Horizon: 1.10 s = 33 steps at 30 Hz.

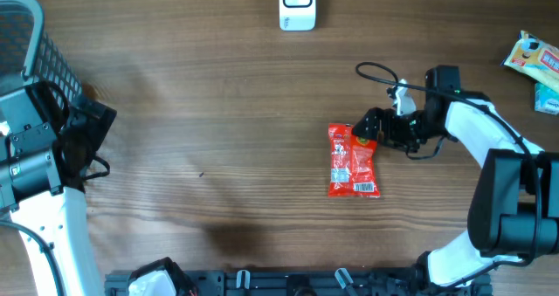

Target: Scan the item barcode

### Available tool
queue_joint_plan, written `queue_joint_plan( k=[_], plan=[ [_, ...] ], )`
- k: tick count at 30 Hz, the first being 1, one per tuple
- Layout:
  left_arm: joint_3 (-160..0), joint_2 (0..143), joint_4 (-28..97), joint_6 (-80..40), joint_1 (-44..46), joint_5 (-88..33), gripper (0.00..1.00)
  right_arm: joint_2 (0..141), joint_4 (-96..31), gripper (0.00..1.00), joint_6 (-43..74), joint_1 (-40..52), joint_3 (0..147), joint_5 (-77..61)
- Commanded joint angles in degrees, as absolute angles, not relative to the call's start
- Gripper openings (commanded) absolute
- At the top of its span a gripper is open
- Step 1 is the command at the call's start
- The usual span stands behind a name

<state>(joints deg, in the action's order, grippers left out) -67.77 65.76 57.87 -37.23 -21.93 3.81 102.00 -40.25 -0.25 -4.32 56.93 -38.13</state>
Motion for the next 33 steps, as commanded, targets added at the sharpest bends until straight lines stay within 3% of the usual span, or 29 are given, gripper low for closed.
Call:
queue_joint_plan(
  k=[1, 10, 12, 14, 15, 18, 21, 28, 33],
  plan=[
    [-67.88, 66.02, 57.74, -37.98, -22.31, 4.58, 1.0, 101.91, -35.92, 1.0, 4.27, -4.4, 53.15, -40.14],
    [-67.88, 66.02, 57.76, -37.98, -22.31, 4.58, 1.0, 101.91, -23.68, 1.0, 14.5, -4.29, 43.59, -41.5],
    [-67.88, 66.02, 57.74, -37.95, -22.31, 4.58, 1.0, 101.91, -23.03, 0.93, 15.18, -4.29, 42.37, -41.43],
    [-67.88, 66.02, 57.76, -37.95, -22.31, 4.58, 1.0, 101.91, -23.2, 0.71, 15.03, -4.08, 41.91, -41.39],
    [-67.88, 66.02, 57.74, -37.98, -22.31, 4.58, 1.0, 101.91, -23.14, 0.54, 15.05, -3.79, 41.91, -41.01],
    [-67.88, 66.02, 57.74, -37.95, -22.31, 4.58, 1.0, 101.89, -23.03, 0.26, 15.14, -3.73, 42.06, -38.81],
    [-67.88, 66.02, 57.74, -37.95, -22.31, 4.58, 1.0, 101.89, -24.91, 0.07, 15.0, -3.73, 43.03, -36.01],
    [-67.88, 66.02, 57.74, -37.95, -22.31, 4.58, 1.0, 101.21, -37.89, 0.04, 15.05, -3.7, 52.93, -40.12],
    [-67.88, 66.02, 57.74, -37.95, -22.31, 4.58, 1.0, 97.49, -40.49, 0.04, 16.78, -3.7, 61.98, -41.56]
  ],
)
